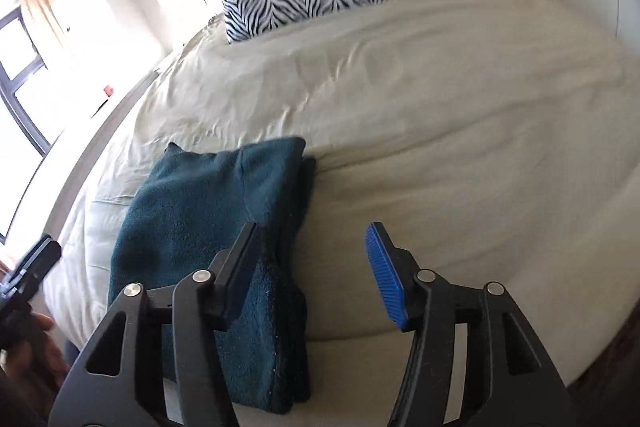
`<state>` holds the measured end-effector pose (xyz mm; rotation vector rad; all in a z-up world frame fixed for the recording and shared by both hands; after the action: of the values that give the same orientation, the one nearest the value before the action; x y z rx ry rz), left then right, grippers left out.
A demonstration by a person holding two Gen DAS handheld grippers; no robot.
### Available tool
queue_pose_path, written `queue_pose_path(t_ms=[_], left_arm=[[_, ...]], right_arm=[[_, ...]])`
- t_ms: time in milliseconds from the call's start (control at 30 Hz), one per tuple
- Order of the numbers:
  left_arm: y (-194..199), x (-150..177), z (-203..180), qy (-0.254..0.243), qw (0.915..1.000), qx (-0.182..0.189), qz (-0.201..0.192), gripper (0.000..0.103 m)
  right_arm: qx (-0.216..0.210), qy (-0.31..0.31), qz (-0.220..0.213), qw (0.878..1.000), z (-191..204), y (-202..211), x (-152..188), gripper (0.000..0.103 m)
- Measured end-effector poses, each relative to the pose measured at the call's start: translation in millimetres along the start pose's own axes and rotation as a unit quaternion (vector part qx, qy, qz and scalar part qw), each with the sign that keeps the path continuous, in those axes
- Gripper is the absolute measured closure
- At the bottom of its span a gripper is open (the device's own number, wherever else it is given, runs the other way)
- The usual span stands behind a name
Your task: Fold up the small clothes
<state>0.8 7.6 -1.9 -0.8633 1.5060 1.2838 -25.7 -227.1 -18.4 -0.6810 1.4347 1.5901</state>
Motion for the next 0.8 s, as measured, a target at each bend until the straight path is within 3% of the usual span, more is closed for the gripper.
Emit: queue_pose_path(t_ms=[33,100,167,200,267,333,433,633,800], left_arm=[[10.8,-10.3,1.5,-0.012,0.9997,-0.015,-0.016,0.000],[35.1,-32.0,-0.5,-0.018,0.9978,-0.033,-0.054,0.000],[54.5,-54.1,2.4,-0.032,0.9921,-0.074,-0.096,0.000],[65.3,-61.3,3.3,-0.036,0.9891,-0.091,-0.111,0.000],[72.0,-73.7,7.4,-0.025,0.9894,-0.098,-0.104,0.000],[70.4,-74.1,11.8,0.008,0.9947,-0.076,-0.068,0.000],[66.6,-63.1,16.6,0.037,0.9958,-0.078,-0.032,0.000],[43.6,-3.4,1.0,0.006,0.9942,-0.071,0.080,0.000],[37.7,39.6,-10.9,0.009,0.9883,-0.049,0.144,0.000]], right_arm=[[0.002,0.016,-0.031,0.999,6.7,17.2,-7.6,0.020],[0.009,0.043,-0.104,0.994,21.6,52.6,-23.7,0.003],[0.022,0.056,-0.164,0.985,31.3,81.7,-37.8,0.000],[0.021,0.061,-0.170,0.983,29.8,90.6,-46.2,0.000],[0.019,0.066,-0.157,0.985,35.2,101.3,-51.8,0.000],[0.020,0.057,-0.159,0.985,38.1,113.0,-59.8,0.000],[0.018,0.045,-0.144,0.988,44.8,130.4,-63.8,0.000],[0.032,0.046,-0.056,0.997,52.5,137.3,-37.0,0.000],[0.037,0.045,0.011,0.998,50.6,100.6,1.3,0.000]])
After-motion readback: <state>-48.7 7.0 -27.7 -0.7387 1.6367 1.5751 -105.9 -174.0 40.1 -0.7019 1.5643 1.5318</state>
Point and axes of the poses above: each gripper's, at about its wrist camera, not at the fingertips, and y roughly against the way its jaws point, z to its left, x to its underside, the point moved 7 cm from there along -y, roughly the way its jaws point, and after that the axes turned 11 degrees about -z, right-handed, at the moved point
